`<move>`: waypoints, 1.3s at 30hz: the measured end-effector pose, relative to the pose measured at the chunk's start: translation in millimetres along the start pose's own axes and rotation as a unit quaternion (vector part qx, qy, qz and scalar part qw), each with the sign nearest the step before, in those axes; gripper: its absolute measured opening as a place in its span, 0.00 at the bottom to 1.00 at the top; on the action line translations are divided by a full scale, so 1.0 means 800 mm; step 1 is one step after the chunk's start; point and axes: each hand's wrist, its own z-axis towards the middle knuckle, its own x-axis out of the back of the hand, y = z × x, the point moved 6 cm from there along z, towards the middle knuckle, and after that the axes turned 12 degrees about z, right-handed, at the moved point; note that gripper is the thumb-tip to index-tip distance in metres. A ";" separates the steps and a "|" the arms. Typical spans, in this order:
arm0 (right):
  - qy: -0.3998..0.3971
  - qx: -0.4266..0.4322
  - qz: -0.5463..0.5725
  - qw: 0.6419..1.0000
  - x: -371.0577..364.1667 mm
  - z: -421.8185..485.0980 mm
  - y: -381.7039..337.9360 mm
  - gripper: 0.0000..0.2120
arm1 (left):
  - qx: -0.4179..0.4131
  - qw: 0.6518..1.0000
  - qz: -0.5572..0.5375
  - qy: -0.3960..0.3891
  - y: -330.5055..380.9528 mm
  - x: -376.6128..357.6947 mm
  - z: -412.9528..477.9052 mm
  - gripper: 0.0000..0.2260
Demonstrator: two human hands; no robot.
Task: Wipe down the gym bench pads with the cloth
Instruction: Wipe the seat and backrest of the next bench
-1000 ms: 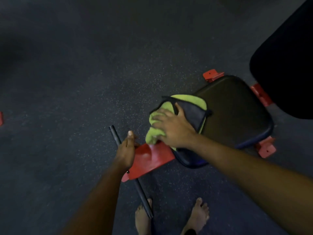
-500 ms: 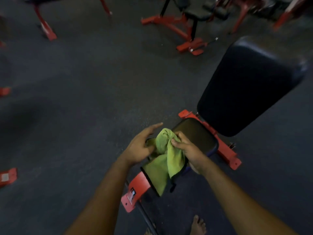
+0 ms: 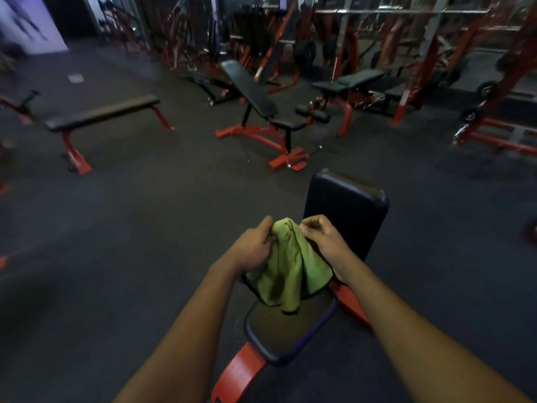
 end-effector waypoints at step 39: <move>-0.199 0.067 -0.140 0.968 0.221 0.117 -0.122 0.06 | 0.329 0.938 0.039 0.099 0.184 -0.089 0.058 0.10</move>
